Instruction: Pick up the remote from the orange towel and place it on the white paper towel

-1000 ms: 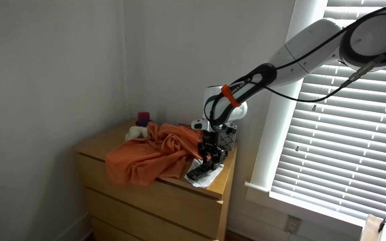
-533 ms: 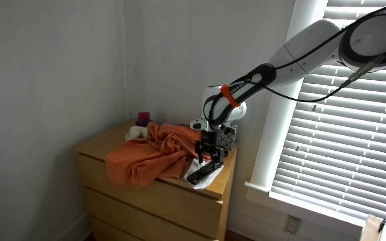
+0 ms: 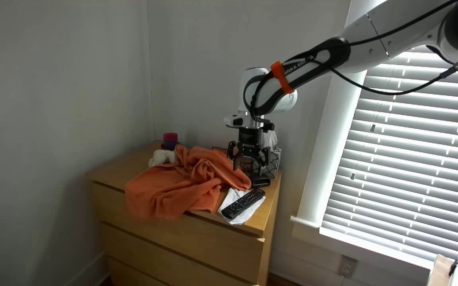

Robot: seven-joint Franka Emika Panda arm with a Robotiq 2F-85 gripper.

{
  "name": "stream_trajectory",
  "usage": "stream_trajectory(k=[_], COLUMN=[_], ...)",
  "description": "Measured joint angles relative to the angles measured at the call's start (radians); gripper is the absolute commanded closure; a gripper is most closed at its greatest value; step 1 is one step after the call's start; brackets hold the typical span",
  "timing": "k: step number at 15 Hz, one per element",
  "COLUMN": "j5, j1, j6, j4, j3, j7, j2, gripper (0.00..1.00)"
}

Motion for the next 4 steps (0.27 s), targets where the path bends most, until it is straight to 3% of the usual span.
stream_trajectory(k=[4], j5=[-0.043], j1=[0.011], j6=[-0.145], j4=[0.032], j3=[0.0], j7=[-0.125], j2=[-0.073], gripper=[0.0])
